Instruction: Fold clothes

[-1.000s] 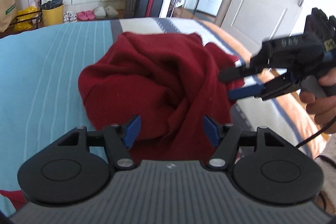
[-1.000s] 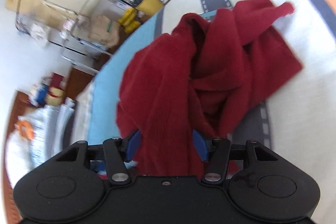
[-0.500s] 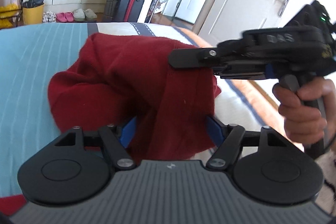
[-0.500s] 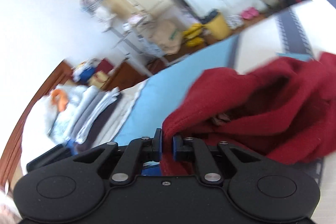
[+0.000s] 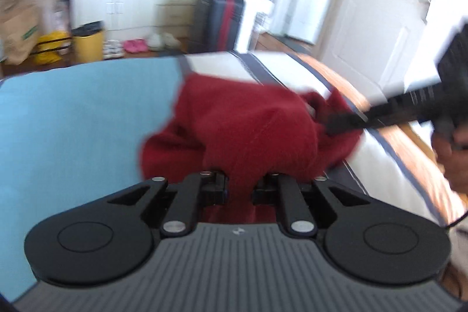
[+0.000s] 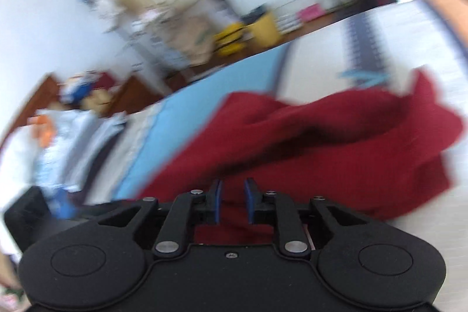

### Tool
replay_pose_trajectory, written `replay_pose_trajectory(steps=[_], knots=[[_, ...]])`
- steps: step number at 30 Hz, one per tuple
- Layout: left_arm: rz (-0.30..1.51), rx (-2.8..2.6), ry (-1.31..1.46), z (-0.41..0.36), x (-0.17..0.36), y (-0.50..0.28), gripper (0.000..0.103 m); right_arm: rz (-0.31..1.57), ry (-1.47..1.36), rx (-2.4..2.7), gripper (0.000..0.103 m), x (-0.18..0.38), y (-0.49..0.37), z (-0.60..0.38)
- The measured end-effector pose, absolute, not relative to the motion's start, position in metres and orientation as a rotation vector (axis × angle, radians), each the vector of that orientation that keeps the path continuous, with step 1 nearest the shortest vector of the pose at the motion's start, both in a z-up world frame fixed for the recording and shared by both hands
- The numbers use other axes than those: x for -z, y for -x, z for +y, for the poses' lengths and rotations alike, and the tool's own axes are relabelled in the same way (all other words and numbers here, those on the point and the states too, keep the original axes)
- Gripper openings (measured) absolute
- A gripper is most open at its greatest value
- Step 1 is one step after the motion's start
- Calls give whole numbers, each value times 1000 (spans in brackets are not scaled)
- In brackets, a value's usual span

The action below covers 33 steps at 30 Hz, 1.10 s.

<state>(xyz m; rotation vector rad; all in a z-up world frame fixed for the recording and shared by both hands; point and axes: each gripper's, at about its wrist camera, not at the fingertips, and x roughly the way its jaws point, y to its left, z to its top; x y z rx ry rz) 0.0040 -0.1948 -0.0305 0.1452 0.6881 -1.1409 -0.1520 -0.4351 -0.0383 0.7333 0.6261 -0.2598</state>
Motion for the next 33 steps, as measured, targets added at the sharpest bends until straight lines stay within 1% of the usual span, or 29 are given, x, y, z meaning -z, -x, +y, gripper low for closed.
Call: replay_pose_trajectory(steps=[3,7,8,10,11,16,20,24,27,29,33], knots=[[656,1034,-95,-177,20,-26,12,652,-779,369,29,43,167,-450],[566,828,-91,-153,7,-51,12,616,-891,443,40,50,183,-469],[548,775,-82,-146,3,-57,11,613,-884,458,41,49,184,-470],[537,670,-60,-129,-1,-75,11,615,-849,477,46,45,185,-471],[536,624,-55,-121,-1,-83,11,619,-833,473,47,45,184,-469],[596,511,-40,-97,14,-115,11,676,-760,397,48,46,167,-458],[618,517,-18,-97,15,-116,11,731,-658,330,52,48,151,-440],[591,501,-15,-93,12,-119,11,784,-635,283,52,55,136,-426],[533,429,-21,-84,5,-117,10,812,-618,287,52,58,129,-419],[503,360,-20,-78,4,-122,11,819,-611,293,52,59,127,-415],[563,296,-50,-76,15,-133,12,834,-598,312,52,61,125,-412]])
